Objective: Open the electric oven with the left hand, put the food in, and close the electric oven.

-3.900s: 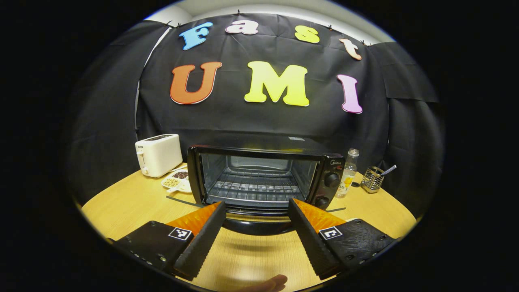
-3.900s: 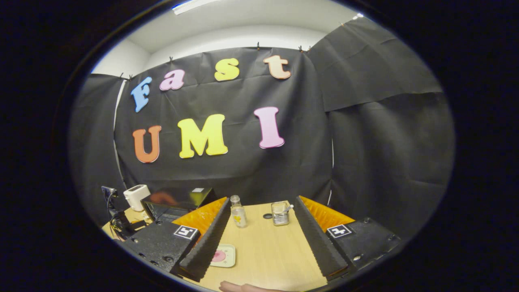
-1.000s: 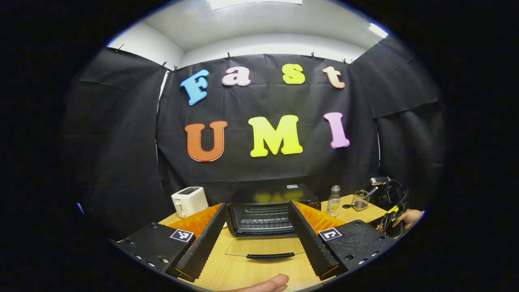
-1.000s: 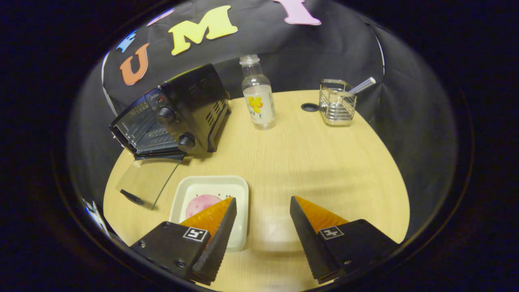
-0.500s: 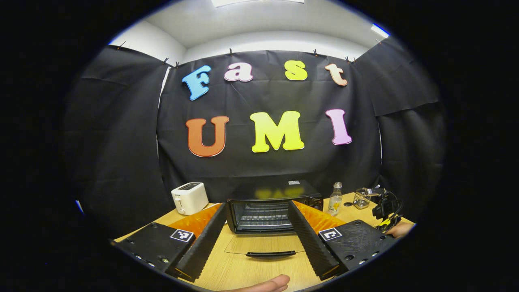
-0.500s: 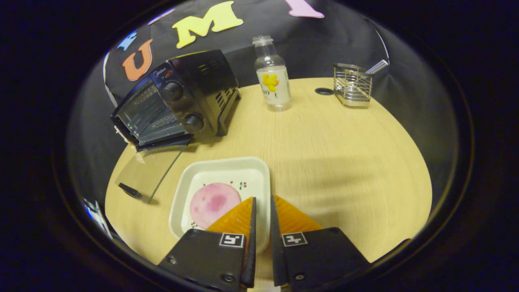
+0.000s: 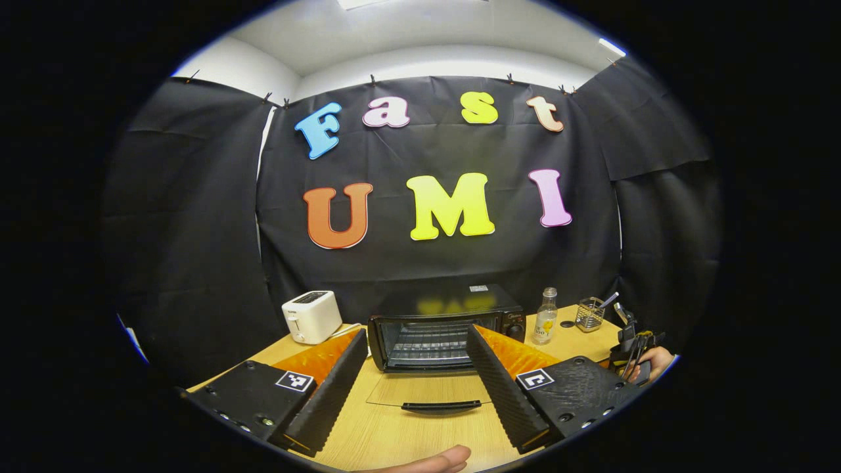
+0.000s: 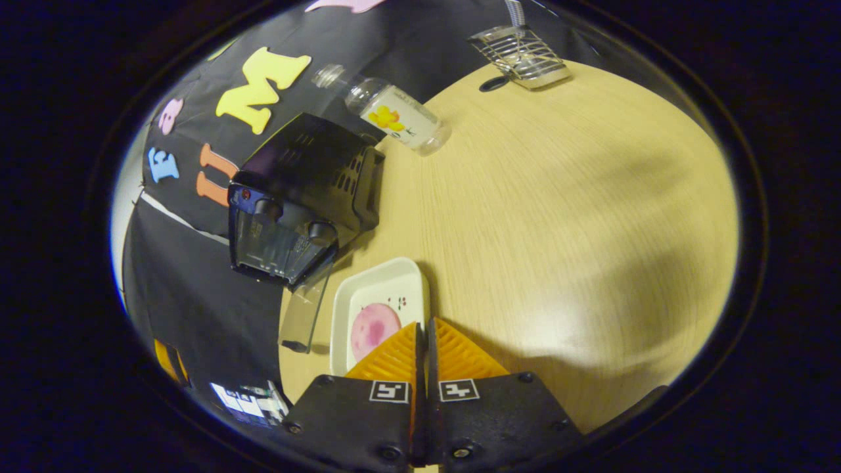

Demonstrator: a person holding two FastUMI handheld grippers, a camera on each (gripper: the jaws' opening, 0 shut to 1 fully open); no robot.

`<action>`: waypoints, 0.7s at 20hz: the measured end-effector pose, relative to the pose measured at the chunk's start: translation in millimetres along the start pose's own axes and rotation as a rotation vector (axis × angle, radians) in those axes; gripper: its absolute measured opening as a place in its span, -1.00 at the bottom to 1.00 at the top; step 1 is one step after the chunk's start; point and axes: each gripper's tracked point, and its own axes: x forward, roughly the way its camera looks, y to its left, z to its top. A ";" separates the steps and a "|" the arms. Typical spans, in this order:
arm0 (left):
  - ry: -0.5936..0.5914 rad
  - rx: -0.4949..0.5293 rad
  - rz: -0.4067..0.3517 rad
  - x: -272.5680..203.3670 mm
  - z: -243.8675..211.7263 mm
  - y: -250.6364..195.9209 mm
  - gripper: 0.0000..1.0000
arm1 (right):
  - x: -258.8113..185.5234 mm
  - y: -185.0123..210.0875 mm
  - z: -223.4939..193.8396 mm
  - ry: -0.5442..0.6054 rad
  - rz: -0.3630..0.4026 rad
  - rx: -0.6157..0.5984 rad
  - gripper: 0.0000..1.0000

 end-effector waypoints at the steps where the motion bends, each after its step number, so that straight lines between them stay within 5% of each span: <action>1: 0.000 0.003 0.004 -0.8 0.4 0.1 0.92 | -1.1 0.8 -0.4 0.002 0.011 0.007 -0.93; 14: -0.008 -0.004 -0.012 -20.8 -2.3 16.4 0.92 | -68.9 41.8 28.6 -0.152 0.042 -0.038 -0.99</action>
